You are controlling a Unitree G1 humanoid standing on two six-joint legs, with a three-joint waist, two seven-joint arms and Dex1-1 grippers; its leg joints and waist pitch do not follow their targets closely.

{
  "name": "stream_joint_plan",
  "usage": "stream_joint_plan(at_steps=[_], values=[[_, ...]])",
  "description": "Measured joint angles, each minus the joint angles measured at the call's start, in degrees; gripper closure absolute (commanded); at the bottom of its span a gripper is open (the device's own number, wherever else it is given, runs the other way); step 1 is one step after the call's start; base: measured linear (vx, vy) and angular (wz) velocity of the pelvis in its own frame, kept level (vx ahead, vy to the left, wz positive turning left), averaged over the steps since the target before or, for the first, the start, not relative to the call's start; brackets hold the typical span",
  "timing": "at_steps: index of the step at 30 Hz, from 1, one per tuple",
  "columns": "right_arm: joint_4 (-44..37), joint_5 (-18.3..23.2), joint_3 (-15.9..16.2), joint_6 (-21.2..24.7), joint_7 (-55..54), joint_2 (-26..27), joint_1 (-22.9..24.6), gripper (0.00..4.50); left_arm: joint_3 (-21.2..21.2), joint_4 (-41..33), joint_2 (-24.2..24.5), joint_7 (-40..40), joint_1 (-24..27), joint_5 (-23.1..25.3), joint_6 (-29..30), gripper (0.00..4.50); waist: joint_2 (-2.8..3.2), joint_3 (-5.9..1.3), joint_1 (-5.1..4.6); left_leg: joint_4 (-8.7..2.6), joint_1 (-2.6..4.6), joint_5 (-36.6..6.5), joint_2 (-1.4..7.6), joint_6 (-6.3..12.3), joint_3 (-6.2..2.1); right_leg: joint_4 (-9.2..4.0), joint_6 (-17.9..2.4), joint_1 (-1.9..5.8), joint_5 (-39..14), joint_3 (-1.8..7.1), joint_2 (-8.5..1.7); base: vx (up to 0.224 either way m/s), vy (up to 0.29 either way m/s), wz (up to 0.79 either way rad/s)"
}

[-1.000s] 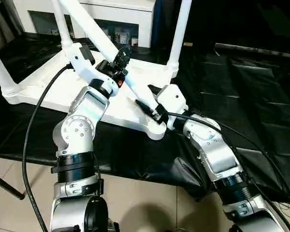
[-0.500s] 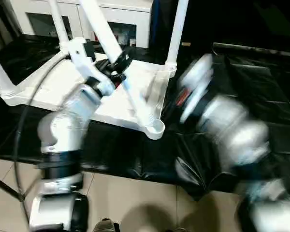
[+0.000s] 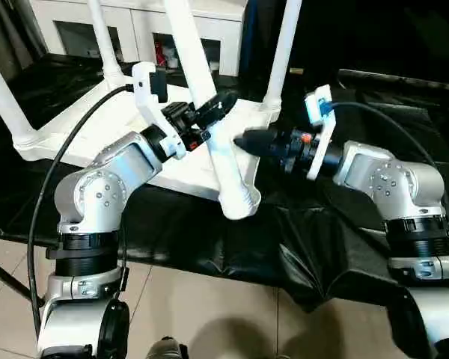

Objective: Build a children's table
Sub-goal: Pick table leg

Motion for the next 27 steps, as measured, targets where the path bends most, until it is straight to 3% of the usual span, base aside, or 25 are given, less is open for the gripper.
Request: stream_joint_plan(at_steps=[7, 8, 11, 17, 24, 27], values=[[-0.3, -2.5, 5.4, 0.3, 1.6, -0.8, 0.0, 1.07, 0.1, -0.6, -0.1, -0.5, 0.0, -1.8, 1.1, 2.67, 0.00, 0.00, 0.23, 0.00, -0.02, 0.1, 0.00, -0.18, -0.03, 0.00, 0.0, 0.00, 0.0, -0.01, 0.00, 0.000, 0.000, 0.00], [-0.3, -2.7, 5.9, 0.3, 1.6, -0.7, 0.0, 1.34, 0.1, -0.9, -0.2, -0.5, 0.0, -1.9, 1.3, 2.67, 0.00, 0.00, 0.25, 0.00, -0.05, 0.1, 0.00, -0.20, -0.04, -0.01, 0.0, -0.01, 0.0, -0.02, 0.00, 0.000, 0.000, 0.00], [-0.3, -3.3, 7.1, -0.2, 1.4, -0.4, 0.0, 1.47, 0.7, -0.9, -0.4, -0.5, 0.0, -2.8, 1.9, 2.67, 0.00, 0.00, 0.31, 0.00, -0.06, 0.1, 0.00, -0.20, -0.05, -0.01, 0.0, -0.02, 0.0, -0.03, -0.01, 0.000, 0.000, 0.00], [-0.6, -3.9, 7.9, -0.9, 1.5, -0.4, 0.0, 2.15, 0.7, -0.9, 0.1, -0.5, 0.0, -2.9, 2.2, 2.67, 0.01, 0.00, 0.43, 0.00, -0.06, 0.1, 0.00, -0.21, -0.12, 0.00, 0.0, -0.01, 0.0, -0.07, 0.00, 0.000, 0.000, 0.00], [-0.8, -5.1, 8.5, -3.8, 0.6, 0.8, 0.0, 2.48, 1.8, -0.9, 0.3, 0.2, 0.0, -3.0, 2.7, 2.67, 0.01, -0.01, 0.39, 0.00, -0.06, 0.1, -0.01, -0.21, -0.19, 0.02, 0.0, -0.01, 0.0, -0.12, 0.00, 0.000, 0.000, 0.00], [-1.9, -6.6, 8.5, -5.7, -2.6, 2.1, 0.8, 2.52, 1.9, -0.9, -0.2, 2.1, 0.0, -2.5, 2.2, 1.97, 0.02, -0.01, 0.40, 0.00, -0.07, 0.1, -0.01, -0.22, -0.24, 0.02, 0.0, 0.00, 0.0, -0.14, 0.00, 0.000, 0.000, 0.00]])
